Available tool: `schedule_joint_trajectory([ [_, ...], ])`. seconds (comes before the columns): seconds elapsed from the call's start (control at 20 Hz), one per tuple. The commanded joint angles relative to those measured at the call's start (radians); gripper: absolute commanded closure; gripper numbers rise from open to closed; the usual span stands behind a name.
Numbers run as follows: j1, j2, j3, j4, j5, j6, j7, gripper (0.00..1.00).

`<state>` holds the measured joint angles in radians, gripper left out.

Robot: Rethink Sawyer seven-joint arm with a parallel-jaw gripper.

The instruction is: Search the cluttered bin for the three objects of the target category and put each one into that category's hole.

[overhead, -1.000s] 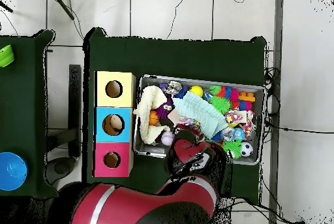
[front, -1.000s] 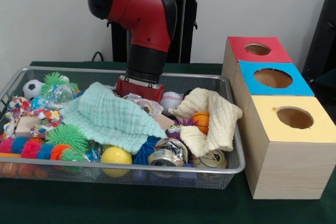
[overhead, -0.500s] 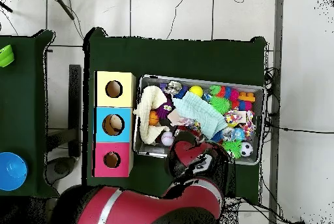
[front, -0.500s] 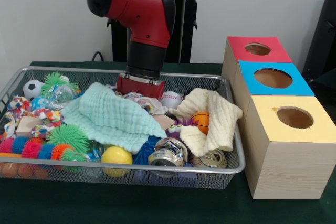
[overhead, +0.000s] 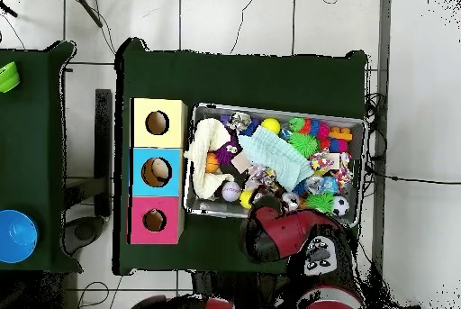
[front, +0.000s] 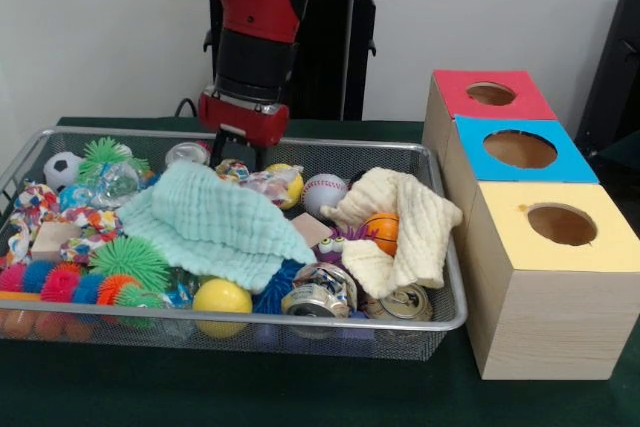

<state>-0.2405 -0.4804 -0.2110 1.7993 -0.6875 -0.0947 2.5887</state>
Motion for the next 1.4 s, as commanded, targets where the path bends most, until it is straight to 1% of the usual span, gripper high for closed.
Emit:
schedule_joint_trajectory([
  [0.05, 0.056, 0.006, 0.051, 0.022, -0.049, -0.013, -0.014, 0.0],
  [0.1, 0.063, 0.022, 0.037, 0.014, -0.047, -0.036, -0.005, 0.0],
  [0.2, 0.156, 0.169, -0.107, -0.054, 0.043, -0.189, 0.037, 0.0],
  [0.25, 0.221, 0.311, -0.213, -0.107, 0.154, -0.345, 0.01, 0.0],
  [0.3, 0.237, 0.371, -0.245, -0.13, 0.2, -0.406, -0.025, 0.0],
  [0.35, 0.241, 0.444, -0.272, -0.159, 0.264, -0.488, -0.075, 0.0],
  [0.4, 0.234, 0.468, -0.275, -0.168, 0.292, -0.53, -0.099, 0.0],
  [0.45, 0.212, 0.489, -0.265, -0.18, 0.309, -0.585, -0.13, 0.0],
  [0.55, 0.205, 0.517, -0.268, -0.201, 0.326, -0.619, -0.148, 0.0],
  [0.65, 0.209, 0.542, -0.283, -0.219, 0.338, -0.631, -0.157, 0.0],
  [0.85, 0.212, 0.573, -0.301, -0.231, 0.332, -0.671, -0.154, 0.0],
  [1.05, 0.216, 0.592, -0.312, -0.249, 0.329, -0.686, -0.131, 0.0],
  [1.25, 0.22, 0.606, -0.327, -0.263, 0.351, -0.684, -0.115, 0.0],
  [1.4, 0.218, 0.61, -0.335, -0.27, 0.349, -0.696, -0.105, 0.0],
])
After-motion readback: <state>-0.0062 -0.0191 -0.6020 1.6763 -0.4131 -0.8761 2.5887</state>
